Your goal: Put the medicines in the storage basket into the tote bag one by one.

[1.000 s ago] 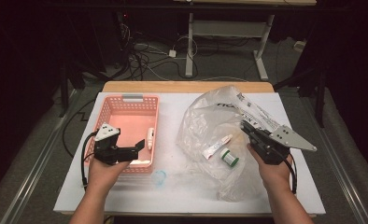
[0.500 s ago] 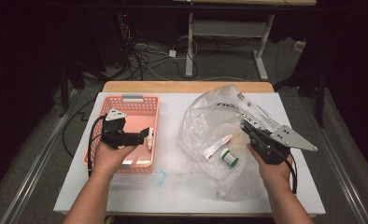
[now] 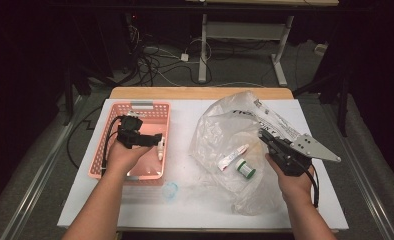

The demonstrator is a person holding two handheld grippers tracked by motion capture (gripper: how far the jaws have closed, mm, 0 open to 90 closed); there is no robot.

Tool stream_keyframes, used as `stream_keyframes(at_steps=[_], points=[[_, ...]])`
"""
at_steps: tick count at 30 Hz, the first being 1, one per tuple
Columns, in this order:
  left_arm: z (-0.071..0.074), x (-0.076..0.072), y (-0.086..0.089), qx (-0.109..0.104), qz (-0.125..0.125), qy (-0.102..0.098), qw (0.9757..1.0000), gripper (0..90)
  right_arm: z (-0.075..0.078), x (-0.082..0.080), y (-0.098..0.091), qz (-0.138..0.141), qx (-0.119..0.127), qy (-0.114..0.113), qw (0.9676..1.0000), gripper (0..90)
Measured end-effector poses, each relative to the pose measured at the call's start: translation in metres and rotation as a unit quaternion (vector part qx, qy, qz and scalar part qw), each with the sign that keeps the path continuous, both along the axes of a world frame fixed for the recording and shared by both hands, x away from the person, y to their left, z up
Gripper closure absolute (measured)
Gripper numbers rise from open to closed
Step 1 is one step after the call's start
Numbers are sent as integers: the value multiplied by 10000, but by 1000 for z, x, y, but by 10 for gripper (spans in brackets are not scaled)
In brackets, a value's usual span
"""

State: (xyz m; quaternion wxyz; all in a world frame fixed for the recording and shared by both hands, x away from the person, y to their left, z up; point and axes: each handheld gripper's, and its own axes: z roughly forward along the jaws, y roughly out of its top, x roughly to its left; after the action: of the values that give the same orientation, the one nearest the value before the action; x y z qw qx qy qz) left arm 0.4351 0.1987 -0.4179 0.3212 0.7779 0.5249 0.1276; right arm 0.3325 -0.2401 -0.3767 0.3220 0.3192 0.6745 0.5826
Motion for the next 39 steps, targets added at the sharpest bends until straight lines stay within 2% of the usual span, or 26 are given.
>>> stream_keyframes(at_steps=[3, 5, 10, 12, 25, 31, 39], points=[[-4, 6, -1, 40, 29, 177, 9998, 65, 0, 0, 0, -12, 41, 6, 10000, 900], [-7, 10, 0, -25, 45, 321, 9995, 85, 1, 0, -1, -13, 43, 11, 10000, 900], [-16, 17, -1, -54, -21, 728, 9973, 142, 1, 0, -1, -6, 33, 2, 10000, 900], [-18, 19, -2, -74, -55, 832, 9965, 148, 1, -1, -2, -11, 40, 12, 10000, 900], [-25, 27, -9, -49, -172, 1246, 9920, 256, 0, 0, -2, -12, 51, 5, 10000, 900], [-28, 28, -14, 176, -234, 1385, 9899, 303, 0, 0, -2, -6, 59, 28, 10000, 900], [-30, 27, -21, 634, -263, 1499, 9863, 402, 0, 0, -2, -11, 58, 27, 10000, 900]])
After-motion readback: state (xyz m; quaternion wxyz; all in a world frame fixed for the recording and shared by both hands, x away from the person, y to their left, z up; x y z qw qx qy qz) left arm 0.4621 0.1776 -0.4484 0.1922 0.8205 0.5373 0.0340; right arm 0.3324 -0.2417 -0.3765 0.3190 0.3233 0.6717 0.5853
